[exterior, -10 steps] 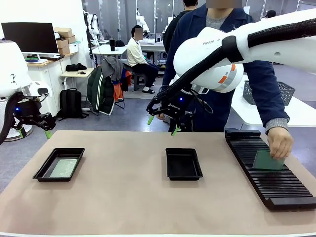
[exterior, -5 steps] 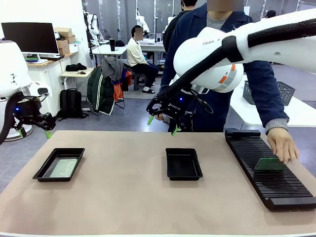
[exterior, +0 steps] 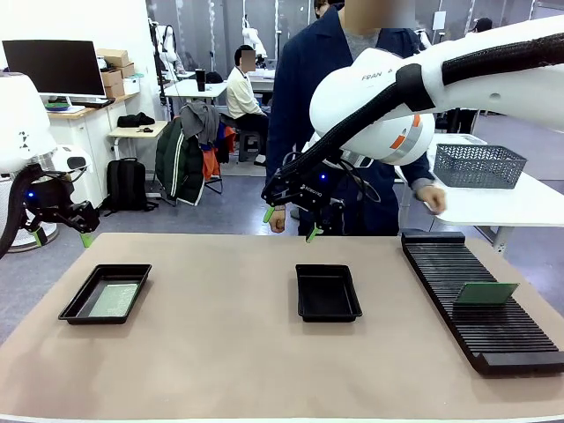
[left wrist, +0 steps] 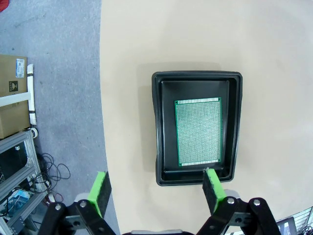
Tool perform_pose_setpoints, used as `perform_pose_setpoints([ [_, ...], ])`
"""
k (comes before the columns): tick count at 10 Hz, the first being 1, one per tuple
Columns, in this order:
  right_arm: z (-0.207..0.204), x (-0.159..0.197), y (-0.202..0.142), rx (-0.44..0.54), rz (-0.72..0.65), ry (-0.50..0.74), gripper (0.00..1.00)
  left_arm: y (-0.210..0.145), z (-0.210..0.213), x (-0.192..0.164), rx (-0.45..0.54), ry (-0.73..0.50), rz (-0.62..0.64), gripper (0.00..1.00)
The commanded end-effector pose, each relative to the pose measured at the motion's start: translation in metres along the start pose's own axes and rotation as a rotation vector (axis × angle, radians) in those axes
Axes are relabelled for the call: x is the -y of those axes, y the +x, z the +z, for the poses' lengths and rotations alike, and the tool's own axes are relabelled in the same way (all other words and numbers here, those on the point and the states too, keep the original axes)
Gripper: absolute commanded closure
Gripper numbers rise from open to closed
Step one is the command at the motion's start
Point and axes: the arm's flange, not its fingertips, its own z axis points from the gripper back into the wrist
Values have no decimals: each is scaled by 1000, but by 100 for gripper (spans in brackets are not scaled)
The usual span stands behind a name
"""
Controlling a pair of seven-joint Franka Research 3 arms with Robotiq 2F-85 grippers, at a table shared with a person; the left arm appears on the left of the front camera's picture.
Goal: Inspect and transfer BCBs to ESD trays.
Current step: Pick up the Blank PCB from the PCB Rack and place it in the right ESD tray.
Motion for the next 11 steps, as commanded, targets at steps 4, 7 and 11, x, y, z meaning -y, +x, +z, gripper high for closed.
perform_pose_setpoints([
  [4, 29, 32, -13, -9, 123, 0, 0, -1, -1, 0, -2, 1, 0, 0],
  [7, 85, 80, -24, 44, 228, -39, 0, -1, -1, 0, -2, 1, 0, 0],
  [11, 199, 154, -30, 175, 638, -181, 0, -1, -1, 0, -2, 1, 0, 0],
])
